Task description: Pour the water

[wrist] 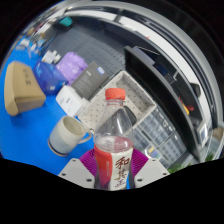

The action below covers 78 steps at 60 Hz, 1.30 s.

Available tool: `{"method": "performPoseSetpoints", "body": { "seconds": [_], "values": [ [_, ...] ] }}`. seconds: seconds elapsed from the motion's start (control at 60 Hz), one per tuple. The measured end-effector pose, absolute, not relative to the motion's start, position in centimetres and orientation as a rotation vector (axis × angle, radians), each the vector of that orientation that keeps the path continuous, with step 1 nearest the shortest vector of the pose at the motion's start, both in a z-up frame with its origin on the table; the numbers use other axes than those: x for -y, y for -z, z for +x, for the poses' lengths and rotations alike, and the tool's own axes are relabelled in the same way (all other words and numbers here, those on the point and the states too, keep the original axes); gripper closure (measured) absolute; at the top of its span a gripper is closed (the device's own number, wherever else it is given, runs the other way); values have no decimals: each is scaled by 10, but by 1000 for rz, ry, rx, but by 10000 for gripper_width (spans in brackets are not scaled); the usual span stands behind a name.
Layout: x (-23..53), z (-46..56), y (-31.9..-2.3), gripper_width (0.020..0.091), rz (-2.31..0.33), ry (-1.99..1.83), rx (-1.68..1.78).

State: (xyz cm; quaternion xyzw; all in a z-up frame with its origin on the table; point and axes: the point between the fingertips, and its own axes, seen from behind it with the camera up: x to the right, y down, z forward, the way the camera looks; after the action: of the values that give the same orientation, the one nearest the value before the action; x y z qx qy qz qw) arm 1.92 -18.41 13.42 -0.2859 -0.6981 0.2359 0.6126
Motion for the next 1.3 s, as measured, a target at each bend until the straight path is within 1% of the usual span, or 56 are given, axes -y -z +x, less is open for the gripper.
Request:
{"method": "performPoseSetpoints", "body": {
  "seconds": [0.2,0.45,0.5,0.717,0.867,0.983,1.067,1.133,1.217,1.3],
  "values": [
    [156,-22,-147,705,-354,-191,1676],
    [158,-45,-159,703,-4,140,1662],
    [159,-48,-159,692,67,210,1655],
    [167,-56,-171,692,360,453,1521],
    [168,-55,-168,694,344,446,1530],
    [172,-55,-174,693,345,426,1501],
    [169,-53,-178,693,286,376,1511],
    [167,-51,-186,695,221,305,1506],
    [161,-50,-192,694,55,167,1537],
    [156,-44,-179,695,-225,-41,1591]
  ]
}}
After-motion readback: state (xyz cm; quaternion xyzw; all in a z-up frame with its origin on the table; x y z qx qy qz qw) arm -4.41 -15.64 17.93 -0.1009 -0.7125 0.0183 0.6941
